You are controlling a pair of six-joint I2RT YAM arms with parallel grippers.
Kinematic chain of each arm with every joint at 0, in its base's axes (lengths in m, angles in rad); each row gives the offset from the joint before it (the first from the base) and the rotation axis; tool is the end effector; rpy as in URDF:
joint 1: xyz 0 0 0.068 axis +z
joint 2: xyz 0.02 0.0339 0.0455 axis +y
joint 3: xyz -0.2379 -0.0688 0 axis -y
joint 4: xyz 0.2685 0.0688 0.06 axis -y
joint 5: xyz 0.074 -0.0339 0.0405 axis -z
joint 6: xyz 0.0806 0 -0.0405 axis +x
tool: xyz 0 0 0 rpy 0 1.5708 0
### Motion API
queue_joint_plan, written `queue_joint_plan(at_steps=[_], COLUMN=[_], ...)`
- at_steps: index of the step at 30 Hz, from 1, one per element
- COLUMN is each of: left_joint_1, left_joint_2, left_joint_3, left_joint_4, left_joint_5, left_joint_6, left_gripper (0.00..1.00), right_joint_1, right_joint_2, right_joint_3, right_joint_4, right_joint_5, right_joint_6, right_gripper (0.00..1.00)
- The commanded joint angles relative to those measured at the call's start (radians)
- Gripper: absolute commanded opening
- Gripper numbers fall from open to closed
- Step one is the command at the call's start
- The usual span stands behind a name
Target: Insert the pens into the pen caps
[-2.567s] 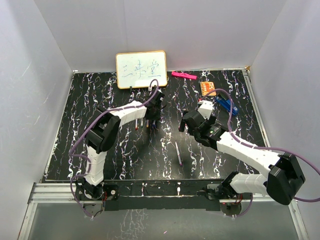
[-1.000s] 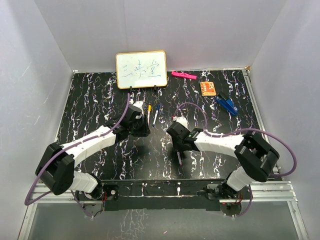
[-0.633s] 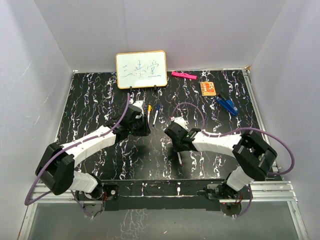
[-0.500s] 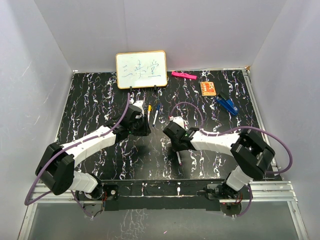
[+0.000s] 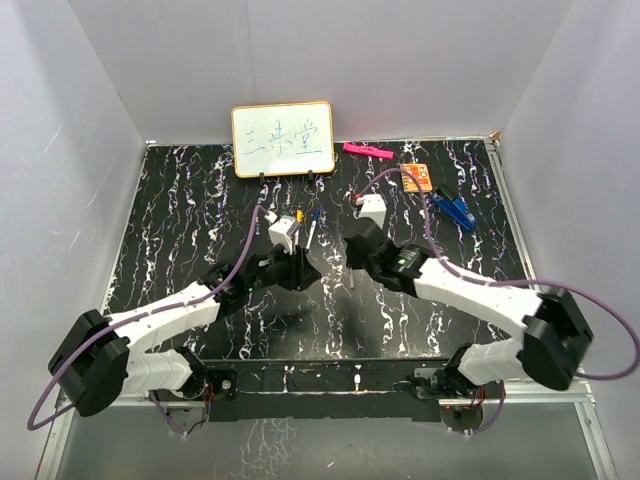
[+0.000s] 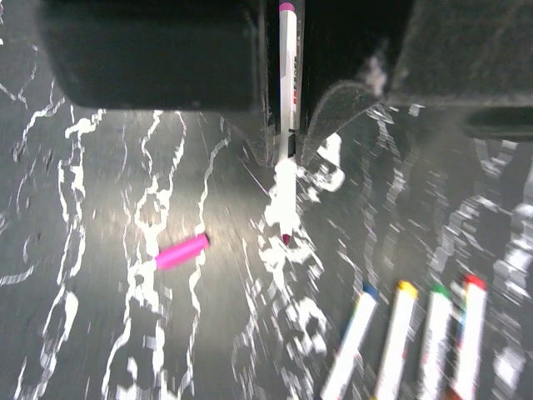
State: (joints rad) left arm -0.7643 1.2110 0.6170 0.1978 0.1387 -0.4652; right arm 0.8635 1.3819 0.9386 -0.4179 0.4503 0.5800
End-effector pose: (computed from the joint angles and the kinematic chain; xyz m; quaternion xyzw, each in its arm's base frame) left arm 0.2336 -0.2393 0.1763 0.1617 0.8155 -0.3659 0.4183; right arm 0.2470 0.2350 0.1750 -0.0524 0.9158 0.0666 0.3925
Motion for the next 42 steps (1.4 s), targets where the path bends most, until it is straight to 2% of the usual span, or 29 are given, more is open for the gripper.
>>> queue_joint_plan(at_steps=[1,11,26,33,42], left_joint_1=[-0.002,-0.004,-0.021,-0.021,-0.021], left_joint_2=[-0.056,0.088,0.195,0.211,0.219], left_joint_3=[-0.071,-0.107,-0.035,-0.041,-0.038], left_joint_4=[0.31,0.696,0.699,0.731,0.742], left_joint_5=[0.133,0.301,0.301,0.297,0.285], left_joint_6=[-0.034,-0.18,-0.189,-0.21,-0.216], left_gripper=[0.39,0.5,0.51,0.42,0.37], right_joint_1=[-0.011,-0.011,-0.009,-0.01,-0.01], right_joint_2=[-0.151,-0.302,-0.334,-0.324,-0.319], right_joint_3=[-0.006,-0.111,-0.149,-0.147,-0.156], right_joint_4=[0.154,0.241,0.324,0.329,0.33], right_joint_5=[0.029,-0.067,-0.138,-0.156,-0.174], right_joint_6=[-0.035,0.007,0.024,0.027,0.027], right_gripper=[0.0,0.0,0.0,0.0,0.0])
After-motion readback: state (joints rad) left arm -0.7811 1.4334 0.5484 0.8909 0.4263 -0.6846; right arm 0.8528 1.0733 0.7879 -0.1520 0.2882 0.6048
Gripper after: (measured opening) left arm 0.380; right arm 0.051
